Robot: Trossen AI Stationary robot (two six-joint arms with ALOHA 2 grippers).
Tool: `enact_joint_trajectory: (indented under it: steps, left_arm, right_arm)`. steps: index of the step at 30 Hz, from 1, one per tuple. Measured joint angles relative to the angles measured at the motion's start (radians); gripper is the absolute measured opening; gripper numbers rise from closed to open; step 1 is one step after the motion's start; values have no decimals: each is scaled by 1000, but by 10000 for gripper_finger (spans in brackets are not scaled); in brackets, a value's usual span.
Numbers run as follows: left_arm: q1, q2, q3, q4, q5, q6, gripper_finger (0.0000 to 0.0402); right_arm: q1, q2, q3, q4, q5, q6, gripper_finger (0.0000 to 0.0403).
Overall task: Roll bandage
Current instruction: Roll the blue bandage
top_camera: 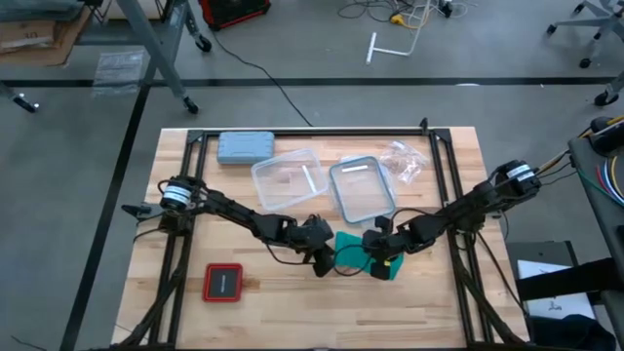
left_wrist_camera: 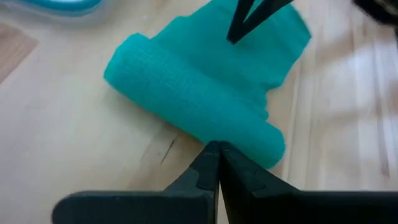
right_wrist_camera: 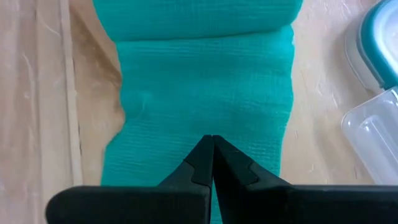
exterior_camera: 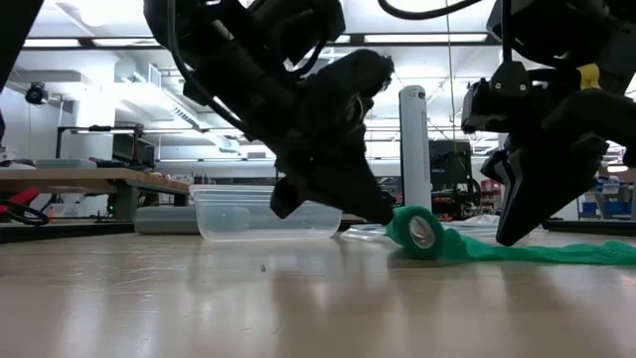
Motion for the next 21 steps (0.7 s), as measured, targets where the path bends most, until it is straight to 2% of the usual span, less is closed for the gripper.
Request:
enact_joint_trajectory:
  steps: [7, 15, 21]
  left_arm:
    - [1, 12, 0, 36, 0, 3, 1]
    - [1, 58, 1, 186, -1, -8, 3]
    - [3, 58, 1, 192, -6, -8, 2]
  right_arm:
    - [0, 0, 0, -1, 0, 0, 2]
    - [0, 0, 0, -1, 0, 1, 2]
    - [0, 0, 0, -1, 0, 1, 2]
